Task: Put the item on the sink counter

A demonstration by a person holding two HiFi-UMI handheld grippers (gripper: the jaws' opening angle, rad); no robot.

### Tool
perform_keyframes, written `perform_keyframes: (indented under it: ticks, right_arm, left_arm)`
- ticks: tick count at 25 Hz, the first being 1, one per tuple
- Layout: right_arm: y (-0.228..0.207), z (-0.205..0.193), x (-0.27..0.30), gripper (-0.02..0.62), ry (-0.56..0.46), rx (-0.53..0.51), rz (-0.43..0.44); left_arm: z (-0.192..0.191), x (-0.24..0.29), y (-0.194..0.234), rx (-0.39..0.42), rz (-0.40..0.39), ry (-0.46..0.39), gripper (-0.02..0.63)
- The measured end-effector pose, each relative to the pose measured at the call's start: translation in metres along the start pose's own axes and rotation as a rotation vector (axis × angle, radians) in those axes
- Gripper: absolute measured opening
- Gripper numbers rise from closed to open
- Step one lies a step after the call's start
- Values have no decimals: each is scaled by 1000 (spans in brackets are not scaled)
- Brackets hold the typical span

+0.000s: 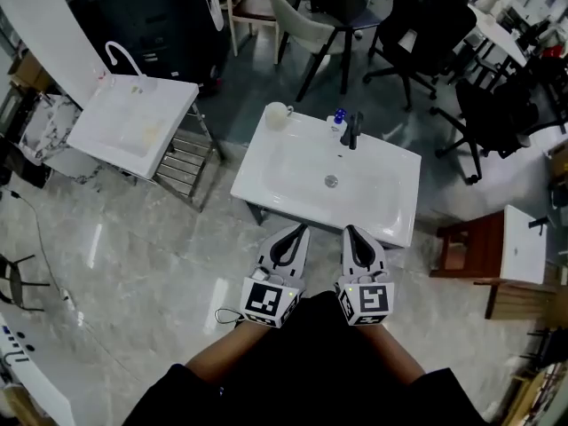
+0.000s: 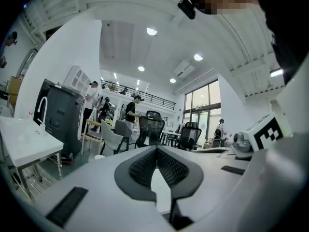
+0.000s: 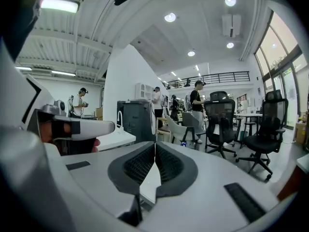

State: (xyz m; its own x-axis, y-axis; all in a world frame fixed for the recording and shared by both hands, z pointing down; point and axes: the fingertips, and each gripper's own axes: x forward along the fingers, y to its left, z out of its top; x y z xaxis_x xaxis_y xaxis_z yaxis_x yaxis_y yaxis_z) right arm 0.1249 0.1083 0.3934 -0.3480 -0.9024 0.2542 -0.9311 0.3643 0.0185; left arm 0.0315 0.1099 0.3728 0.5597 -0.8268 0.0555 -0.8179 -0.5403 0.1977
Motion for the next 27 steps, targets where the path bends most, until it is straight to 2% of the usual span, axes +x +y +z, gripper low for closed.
perform_keyframes:
  ticks: [5, 9, 27]
  right_arm:
    - [-21, -12, -33, 31, 29, 2, -3]
    - [-35, -12, -54, 31, 23, 12, -2]
    - [-81, -34, -168, 31, 29, 2, -49]
  left_arm:
    - [-9, 9, -47, 35, -36, 28, 15]
    - [-20, 9, -69, 32, -26, 74, 15]
    - [-47, -7, -200, 37, -80, 118, 15]
